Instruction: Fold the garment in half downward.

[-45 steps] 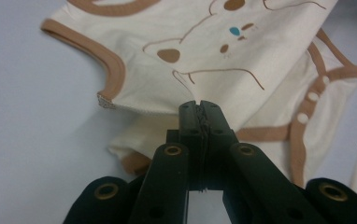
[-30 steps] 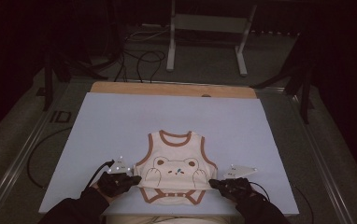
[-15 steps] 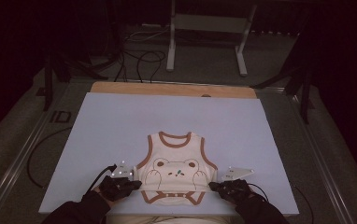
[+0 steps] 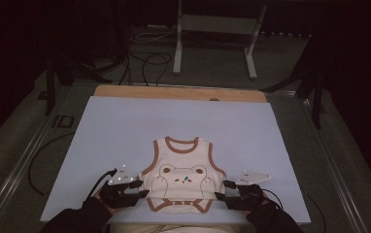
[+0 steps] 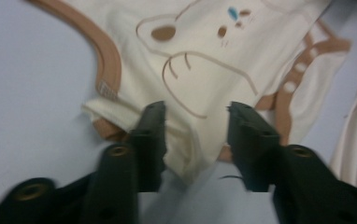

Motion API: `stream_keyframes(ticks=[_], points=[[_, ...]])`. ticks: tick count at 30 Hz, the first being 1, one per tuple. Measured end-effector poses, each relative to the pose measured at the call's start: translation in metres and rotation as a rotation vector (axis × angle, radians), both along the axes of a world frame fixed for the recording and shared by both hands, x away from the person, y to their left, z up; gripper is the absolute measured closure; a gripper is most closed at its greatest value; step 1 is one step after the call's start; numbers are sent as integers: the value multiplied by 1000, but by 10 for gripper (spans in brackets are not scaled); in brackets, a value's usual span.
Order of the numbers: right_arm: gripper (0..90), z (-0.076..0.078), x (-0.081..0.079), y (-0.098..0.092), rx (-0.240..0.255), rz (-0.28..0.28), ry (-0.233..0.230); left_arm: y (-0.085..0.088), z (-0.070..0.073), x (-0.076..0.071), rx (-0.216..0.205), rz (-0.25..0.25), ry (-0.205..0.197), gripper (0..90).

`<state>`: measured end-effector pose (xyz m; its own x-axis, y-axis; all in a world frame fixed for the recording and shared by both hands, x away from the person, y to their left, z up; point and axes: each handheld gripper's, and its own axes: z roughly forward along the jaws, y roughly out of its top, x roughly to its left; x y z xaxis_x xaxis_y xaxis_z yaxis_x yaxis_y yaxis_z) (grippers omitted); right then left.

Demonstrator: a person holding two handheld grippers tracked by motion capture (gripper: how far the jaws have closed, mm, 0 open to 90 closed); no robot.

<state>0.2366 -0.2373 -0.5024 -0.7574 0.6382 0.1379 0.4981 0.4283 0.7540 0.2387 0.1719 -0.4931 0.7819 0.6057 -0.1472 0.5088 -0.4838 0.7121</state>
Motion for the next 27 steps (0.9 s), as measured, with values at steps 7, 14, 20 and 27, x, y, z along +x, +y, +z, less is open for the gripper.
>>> stream_keyframes(ticks=[7,14,20,27], points=[[139,10,4,-4,44,-4,-24,4,11,5,-57,-3,7,255],[102,22,11,-4,28,6,-49,3,19,11,-38,-46,-26,11],[99,35,21,0,19,17,-98,3,31,19,-50,-52,-58,2],[99,49,34,2,29,18,-135,3,46,29,-56,-62,-84,2]])
